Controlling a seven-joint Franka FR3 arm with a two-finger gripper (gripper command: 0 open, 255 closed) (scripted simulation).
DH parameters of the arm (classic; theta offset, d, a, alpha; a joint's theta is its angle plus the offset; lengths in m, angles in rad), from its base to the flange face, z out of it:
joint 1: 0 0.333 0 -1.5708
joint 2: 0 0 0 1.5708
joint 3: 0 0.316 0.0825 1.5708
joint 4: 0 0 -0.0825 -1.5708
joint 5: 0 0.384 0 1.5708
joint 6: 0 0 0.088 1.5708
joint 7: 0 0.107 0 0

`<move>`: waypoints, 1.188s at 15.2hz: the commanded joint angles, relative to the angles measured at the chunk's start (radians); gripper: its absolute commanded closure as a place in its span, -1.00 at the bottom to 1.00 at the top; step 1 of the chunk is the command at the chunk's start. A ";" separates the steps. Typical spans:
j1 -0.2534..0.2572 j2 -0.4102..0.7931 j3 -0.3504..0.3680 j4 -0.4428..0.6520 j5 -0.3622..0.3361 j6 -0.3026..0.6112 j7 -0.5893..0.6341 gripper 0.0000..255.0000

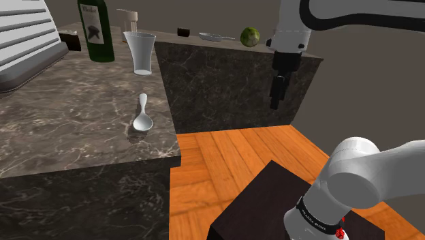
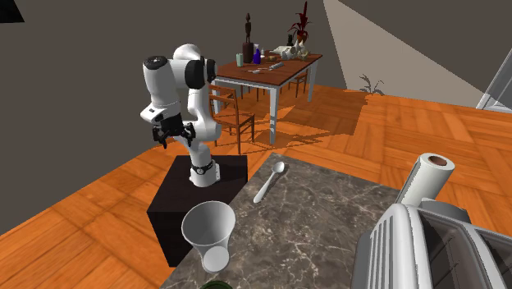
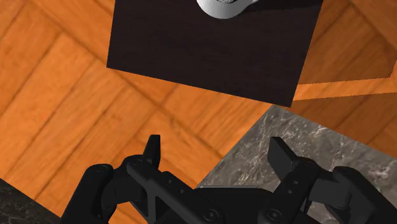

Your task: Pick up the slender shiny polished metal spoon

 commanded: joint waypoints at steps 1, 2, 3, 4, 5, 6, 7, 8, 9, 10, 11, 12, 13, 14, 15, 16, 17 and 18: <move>0.000 0.000 0.000 0.000 0.000 0.000 0.000 -1.00; 0.002 0.010 0.022 0.007 0.026 0.003 0.038 -1.00; 0.004 0.021 0.043 0.015 0.052 0.006 0.076 -1.00; 0.006 0.034 0.064 0.025 0.077 0.011 0.114 -1.00; 0.007 0.048 0.085 0.035 0.101 0.016 0.151 -1.00; 0.008 0.063 0.106 0.047 0.124 0.022 0.189 -1.00; 0.008 0.079 0.127 0.060 0.147 0.028 0.226 -1.00; 0.009 0.097 0.147 0.075 0.169 0.035 0.263 -1.00; 0.008 0.116 0.167 0.090 0.189 0.043 0.300 -1.00; 0.008 0.135 0.187 0.107 0.208 0.051 0.336 -1.00; 0.007 0.156 0.206 0.124 0.227 0.060 0.373 -1.00; 0.006 0.178 0.225 0.143 0.244 0.069 0.409 -1.00; 0.005 0.201 0.244 0.163 0.259 0.078 0.446 -1.00; 0.003 0.225 0.263 0.185 0.273 0.088 0.482 -1.00; 0.001 0.250 0.281 0.207 0.286 0.098 0.518 -1.00; -0.002 0.276 0.299 0.230 0.298 0.108 0.554 -1.00; -0.004 0.302 0.317 0.255 0.307 0.118 0.590 -1.00; -0.008 0.330 0.335 0.281 0.316 0.128 0.627 -1.00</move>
